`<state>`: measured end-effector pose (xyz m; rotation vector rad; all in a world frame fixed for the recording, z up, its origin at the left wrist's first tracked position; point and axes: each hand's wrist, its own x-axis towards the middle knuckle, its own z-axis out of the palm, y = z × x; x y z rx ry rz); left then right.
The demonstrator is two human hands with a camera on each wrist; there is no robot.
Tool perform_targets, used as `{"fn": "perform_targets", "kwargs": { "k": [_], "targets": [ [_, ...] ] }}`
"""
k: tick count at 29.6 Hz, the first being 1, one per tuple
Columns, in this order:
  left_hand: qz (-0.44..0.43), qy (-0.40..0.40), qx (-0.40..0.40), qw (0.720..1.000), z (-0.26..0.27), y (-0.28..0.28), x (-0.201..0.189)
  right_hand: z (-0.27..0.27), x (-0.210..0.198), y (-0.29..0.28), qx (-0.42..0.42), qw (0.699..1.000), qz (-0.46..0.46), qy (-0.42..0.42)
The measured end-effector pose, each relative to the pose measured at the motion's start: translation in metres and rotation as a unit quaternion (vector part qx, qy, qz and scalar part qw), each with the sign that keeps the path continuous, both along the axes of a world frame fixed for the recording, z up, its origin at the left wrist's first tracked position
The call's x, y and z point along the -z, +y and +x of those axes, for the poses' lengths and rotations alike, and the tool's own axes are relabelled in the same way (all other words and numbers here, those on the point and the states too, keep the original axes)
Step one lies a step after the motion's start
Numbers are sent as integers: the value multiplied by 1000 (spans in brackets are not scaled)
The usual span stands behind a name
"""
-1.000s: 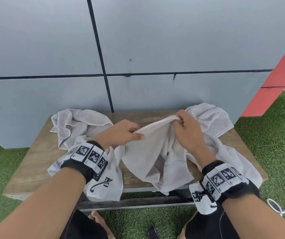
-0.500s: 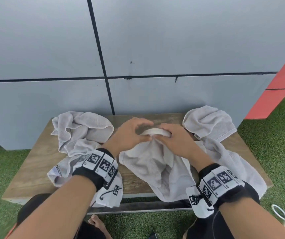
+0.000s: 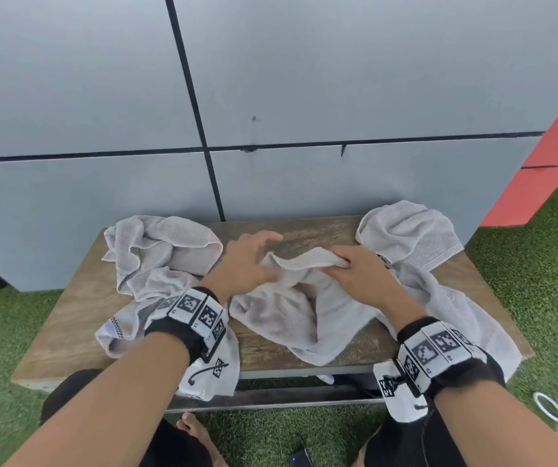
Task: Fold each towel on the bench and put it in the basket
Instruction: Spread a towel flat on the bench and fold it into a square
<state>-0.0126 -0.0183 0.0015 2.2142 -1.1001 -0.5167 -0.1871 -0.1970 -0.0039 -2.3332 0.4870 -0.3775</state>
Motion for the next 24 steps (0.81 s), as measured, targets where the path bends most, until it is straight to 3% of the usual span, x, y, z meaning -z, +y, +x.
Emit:
{"fn": "perform_targets", "kwargs": {
  "k": [2, 3, 6, 9, 13, 17, 20, 22, 24],
  "targets": [
    [-15, -21, 80, 996, -21, -13, 4, 6, -5, 4, -18, 1000, -10, -4],
    [-38, -56, 81, 994, -28, -19, 5, 7, -6, 6, -26, 1000, -9, -6],
    [-99, -103, 6, 990, -34, -25, -3, -5, -8, 6, -11, 1000, 0, -3],
    [-139, -90, -58, 984, -24, -18, -10, -28, -6, 1, 27, 999, 12, 19],
    [-93, -78, -74, 990, -20, -21, -4, -52, -4, 1, 54, 997, 57, 13],
    [-110, -55, 44, 991, -47, -29, 0, -52, -13, 5, 69, 992, 101, -13],
    [-209, -59, 76, 973, -76, -39, -14, -51, -20, 8, 65, 988, 138, -29],
    [-250, -71, 87, 962, -89, -41, -24, -52, -27, 8, 97, 972, 208, -56],
    [-216, -38, 145, 965, -99, -39, -27, -53, -30, 6, 124, 943, 297, -83]
  ]
}}
